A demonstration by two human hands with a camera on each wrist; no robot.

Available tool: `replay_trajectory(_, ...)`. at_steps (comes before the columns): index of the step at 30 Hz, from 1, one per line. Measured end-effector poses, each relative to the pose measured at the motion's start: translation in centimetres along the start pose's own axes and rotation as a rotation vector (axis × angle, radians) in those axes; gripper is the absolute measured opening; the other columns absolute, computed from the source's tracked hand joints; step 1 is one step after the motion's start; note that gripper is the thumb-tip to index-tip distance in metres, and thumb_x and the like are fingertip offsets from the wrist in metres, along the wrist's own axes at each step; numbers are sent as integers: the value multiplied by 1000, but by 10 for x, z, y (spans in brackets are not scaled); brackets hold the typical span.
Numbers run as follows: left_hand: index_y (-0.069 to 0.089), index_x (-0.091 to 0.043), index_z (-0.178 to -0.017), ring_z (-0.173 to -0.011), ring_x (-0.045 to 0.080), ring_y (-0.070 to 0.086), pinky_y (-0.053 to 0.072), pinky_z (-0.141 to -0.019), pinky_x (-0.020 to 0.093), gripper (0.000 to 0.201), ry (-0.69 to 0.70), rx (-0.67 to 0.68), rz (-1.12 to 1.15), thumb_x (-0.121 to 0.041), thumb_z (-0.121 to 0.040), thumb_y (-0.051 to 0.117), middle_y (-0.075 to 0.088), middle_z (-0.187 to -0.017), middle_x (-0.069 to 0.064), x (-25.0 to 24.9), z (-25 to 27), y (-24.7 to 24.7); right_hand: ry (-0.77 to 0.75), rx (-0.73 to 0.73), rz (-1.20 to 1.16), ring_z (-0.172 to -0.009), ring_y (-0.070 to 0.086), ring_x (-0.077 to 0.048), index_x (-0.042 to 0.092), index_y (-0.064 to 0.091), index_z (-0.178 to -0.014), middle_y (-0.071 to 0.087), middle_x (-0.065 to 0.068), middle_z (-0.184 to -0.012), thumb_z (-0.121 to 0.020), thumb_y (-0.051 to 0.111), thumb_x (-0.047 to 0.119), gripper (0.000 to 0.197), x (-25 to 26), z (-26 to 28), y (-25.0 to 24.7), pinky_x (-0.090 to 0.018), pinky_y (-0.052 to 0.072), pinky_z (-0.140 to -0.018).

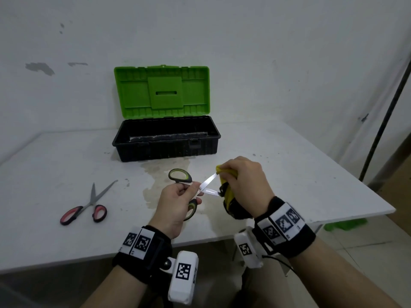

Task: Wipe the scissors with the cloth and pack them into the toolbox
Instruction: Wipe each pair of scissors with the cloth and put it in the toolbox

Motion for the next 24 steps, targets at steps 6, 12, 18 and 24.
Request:
replay_trajectory(6,70,-10,-98,-67,10,64,53,-69,25,15,-28,-67,31,-22,-98,62,71,-90,7,5,-3,-9,45,-76,-14,-89,61,-16,22,73,-97,67,4,-93,-89,64,20,12,-10,-7,-20,-26,47,-80)
replay_trajectory(12,63,-13,-98,-66,25,64,52,-65,34,41,-59,-150,114,-48,-102,43,63,-79,6,2,-4,-16,-126,5,22,-83,55,-6,23,71,-101,64,9,-95,-90,63,23,13,39,18,-6,-10,41,-76)
replay_trajectory(18,58,-12,-79,-55,20,56,45,-51,34,43,89,-203,-106,-41,-103,36,57,-61,-1,-4,-3,-18,-156,162,50,-87,58,-17,19,70,-107,60,2,-101,-95,55,25,20,63,24,36,-30,50,-79)
replay_trajectory(24,59,-13,-84,-62,23,55,46,-58,40,47,163,-229,-291,-46,-105,32,56,-66,3,-5,-2,-23,-159,297,136,-84,58,-21,17,71,-104,55,-2,-99,-97,52,25,22,59,23,51,-33,51,-76)
Point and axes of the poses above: each hand's wrist, its own z-axis away from the middle knuckle, its own y-axis out of the palm, x = y × z, the point moved 8 cm from there along -z, towards the middle knuckle
